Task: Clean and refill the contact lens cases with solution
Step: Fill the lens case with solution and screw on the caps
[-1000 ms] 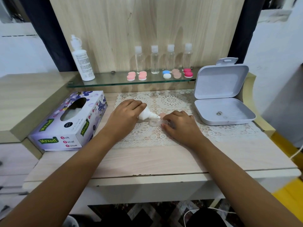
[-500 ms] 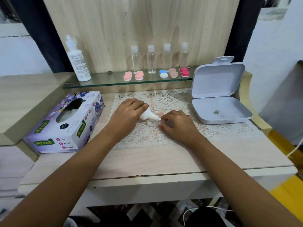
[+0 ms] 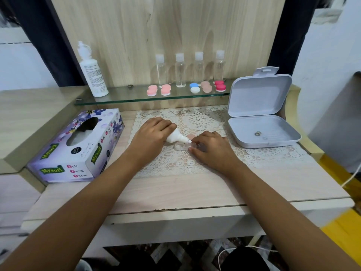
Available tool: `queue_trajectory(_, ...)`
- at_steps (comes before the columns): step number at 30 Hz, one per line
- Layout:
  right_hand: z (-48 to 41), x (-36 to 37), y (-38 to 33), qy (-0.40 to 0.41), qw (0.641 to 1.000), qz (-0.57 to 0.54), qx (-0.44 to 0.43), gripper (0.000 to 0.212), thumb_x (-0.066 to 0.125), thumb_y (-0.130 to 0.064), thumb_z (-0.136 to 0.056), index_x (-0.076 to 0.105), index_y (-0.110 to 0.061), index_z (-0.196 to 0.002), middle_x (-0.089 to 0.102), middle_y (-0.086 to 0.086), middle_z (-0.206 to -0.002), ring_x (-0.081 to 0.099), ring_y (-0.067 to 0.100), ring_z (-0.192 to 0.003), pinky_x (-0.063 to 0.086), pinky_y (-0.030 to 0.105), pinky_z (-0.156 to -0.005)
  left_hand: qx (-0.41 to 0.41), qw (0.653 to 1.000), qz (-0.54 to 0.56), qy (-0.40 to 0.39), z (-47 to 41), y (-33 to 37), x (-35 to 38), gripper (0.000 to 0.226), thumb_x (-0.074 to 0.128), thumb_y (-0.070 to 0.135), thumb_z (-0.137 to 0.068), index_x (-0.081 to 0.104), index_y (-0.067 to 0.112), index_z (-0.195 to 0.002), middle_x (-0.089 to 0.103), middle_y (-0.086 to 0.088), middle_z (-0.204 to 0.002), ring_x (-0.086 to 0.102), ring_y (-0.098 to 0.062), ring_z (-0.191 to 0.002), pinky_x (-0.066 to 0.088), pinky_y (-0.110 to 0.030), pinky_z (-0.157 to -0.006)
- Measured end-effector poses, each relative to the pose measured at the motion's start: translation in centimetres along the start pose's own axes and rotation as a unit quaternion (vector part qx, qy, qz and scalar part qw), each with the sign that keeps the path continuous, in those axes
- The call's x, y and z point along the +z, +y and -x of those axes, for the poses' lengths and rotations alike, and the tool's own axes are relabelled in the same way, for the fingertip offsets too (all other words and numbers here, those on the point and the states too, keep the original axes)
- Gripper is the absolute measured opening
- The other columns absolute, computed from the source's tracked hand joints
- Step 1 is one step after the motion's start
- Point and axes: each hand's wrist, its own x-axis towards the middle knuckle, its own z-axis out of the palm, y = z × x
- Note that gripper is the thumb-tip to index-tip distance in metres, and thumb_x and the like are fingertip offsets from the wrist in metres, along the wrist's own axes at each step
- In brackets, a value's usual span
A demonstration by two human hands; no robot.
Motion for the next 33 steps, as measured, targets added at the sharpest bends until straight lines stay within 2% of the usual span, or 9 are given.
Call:
queue_trajectory(21, -0.02, 0.19, 0.08, 0.005, 1.0, -0.001, 0.001, 0.029, 0.056, -0.043, -0.086, 0.064, -0.025, -0.108, 0.06, -0.006, -0.107, 0.047, 0.019, -0.106, 0.032, 0.034, -0.083, -0.011, 1.0, 0.013, -0.002, 0.02, 0.41, -0.17, 0.044, 0.076, 0.005, -0.067, 0.064, 0.001, -0.108, 0.067, -0.014, -0.103, 0.062, -0.033, -0.093, 0.05, -0.043, -0.084)
queue_trajectory(24, -0.04, 0.2, 0.14, 0.004, 1.0, 0.004, 0.001, 0.03, 0.056, -0.043, -0.086, 0.064, -0.024, -0.108, 0.06, -0.005, -0.106, 0.048, 0.019, -0.106, 0.033, 0.034, -0.084, -0.023, 0.999, 0.025, -0.006, 0.09, 0.63, -0.08, 0.049, 0.079, 0.007, -0.064, 0.063, 0.001, -0.11, 0.067, -0.015, -0.103, 0.062, -0.033, -0.093, 0.051, -0.042, -0.083)
queue_trajectory(29, 0.0, 0.24, 0.25, 0.007, 1.0, -0.004, 0.0, 0.03, 0.056, -0.043, -0.086, 0.063, -0.027, -0.111, 0.06, -0.007, -0.11, 0.047, 0.018, -0.108, 0.034, 0.035, -0.087, -0.096, 0.991, 0.092, -0.001, 0.44, 0.71, 0.21, 0.051, 0.079, 0.018, -0.073, 0.06, 0.004, -0.118, 0.065, -0.012, -0.111, 0.06, -0.031, -0.1, 0.052, -0.039, -0.081)
queue_trajectory(31, 0.0, 0.27, 0.21, 0.007, 1.0, -0.004, -0.001, 0.03, 0.056, -0.043, -0.086, 0.063, -0.027, -0.11, 0.06, -0.008, -0.111, 0.047, 0.018, -0.108, 0.034, 0.035, -0.087, -0.144, 0.978, 0.154, 0.008, 0.6, 0.79, 0.06, 0.049, 0.075, 0.026, -0.078, 0.058, 0.008, -0.12, 0.063, -0.006, -0.115, 0.058, -0.023, -0.102, 0.049, -0.033, -0.08)
queue_trajectory(33, 0.1, 0.3, 0.32, 0.006, 1.0, -0.003, 0.001, 0.029, 0.055, -0.042, -0.086, 0.064, -0.027, -0.109, 0.06, -0.008, -0.111, 0.047, 0.017, -0.108, 0.033, 0.035, -0.086, -0.196, 0.956, 0.217, 0.019, 0.56, 0.91, -0.15, 0.048, 0.073, 0.025, -0.079, 0.057, 0.01, -0.121, 0.061, -0.003, -0.118, 0.055, -0.018, -0.104, 0.045, -0.029, -0.084)
